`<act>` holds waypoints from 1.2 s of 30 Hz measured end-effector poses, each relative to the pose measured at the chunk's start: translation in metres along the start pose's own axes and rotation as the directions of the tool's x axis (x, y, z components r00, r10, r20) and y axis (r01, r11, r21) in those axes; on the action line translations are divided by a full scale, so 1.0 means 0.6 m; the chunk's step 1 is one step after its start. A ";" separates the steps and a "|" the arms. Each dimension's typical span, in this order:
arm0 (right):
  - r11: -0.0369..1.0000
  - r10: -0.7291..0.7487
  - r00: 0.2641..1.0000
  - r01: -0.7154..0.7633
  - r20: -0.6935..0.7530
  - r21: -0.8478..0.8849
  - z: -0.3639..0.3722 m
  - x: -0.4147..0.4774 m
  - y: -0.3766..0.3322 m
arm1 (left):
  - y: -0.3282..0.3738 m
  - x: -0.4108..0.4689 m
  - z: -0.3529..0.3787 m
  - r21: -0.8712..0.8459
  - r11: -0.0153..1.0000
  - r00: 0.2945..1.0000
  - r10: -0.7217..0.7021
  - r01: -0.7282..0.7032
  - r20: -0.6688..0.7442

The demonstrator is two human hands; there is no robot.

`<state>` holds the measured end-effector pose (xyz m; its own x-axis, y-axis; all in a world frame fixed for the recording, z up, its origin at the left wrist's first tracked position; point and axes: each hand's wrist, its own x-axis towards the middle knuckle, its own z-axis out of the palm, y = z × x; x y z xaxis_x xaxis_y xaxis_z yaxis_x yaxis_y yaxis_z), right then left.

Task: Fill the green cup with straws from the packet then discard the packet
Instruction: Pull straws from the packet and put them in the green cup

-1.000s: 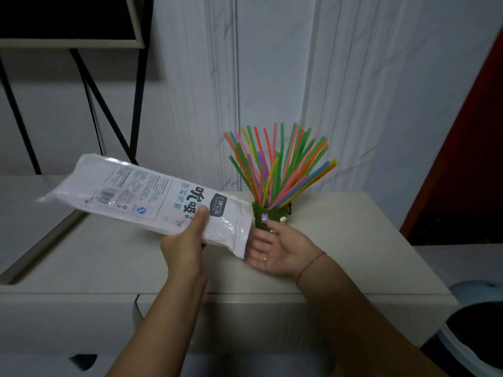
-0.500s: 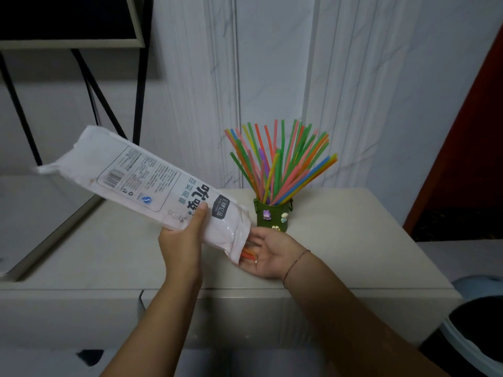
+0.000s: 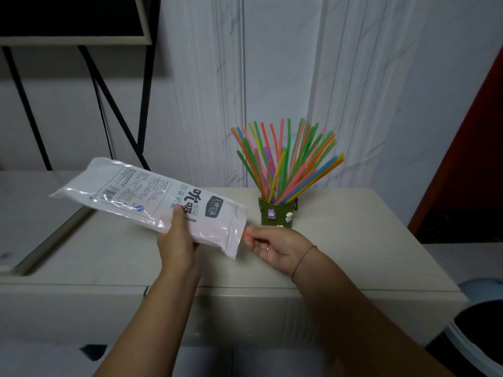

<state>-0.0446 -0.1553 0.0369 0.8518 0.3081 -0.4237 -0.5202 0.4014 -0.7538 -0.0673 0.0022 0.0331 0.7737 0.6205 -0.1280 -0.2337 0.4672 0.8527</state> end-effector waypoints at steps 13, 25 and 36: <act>0.994 -0.040 0.996 0.048 -0.080 0.097 -0.033 -0.006 -0.046 | 0.003 -0.001 -0.001 -0.075 0.991 0.992 -0.117 0.113 -0.042; 0.951 -0.088 0.996 0.075 0.031 0.299 -0.065 -0.031 -0.090 | 0.002 0.012 -0.004 -0.358 0.897 0.958 -0.286 0.259 -0.024; 0.934 -0.179 0.984 0.164 0.019 0.317 -0.034 -0.012 -0.064 | -0.001 0.012 0.005 -0.401 0.874 0.942 -0.327 0.273 -0.071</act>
<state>-0.0295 -0.1904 0.0588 0.9298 0.2476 -0.2723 -0.3660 0.6987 -0.6146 -0.0596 0.0043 0.0332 0.7634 0.4770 -0.4356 -0.2292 0.8305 0.5077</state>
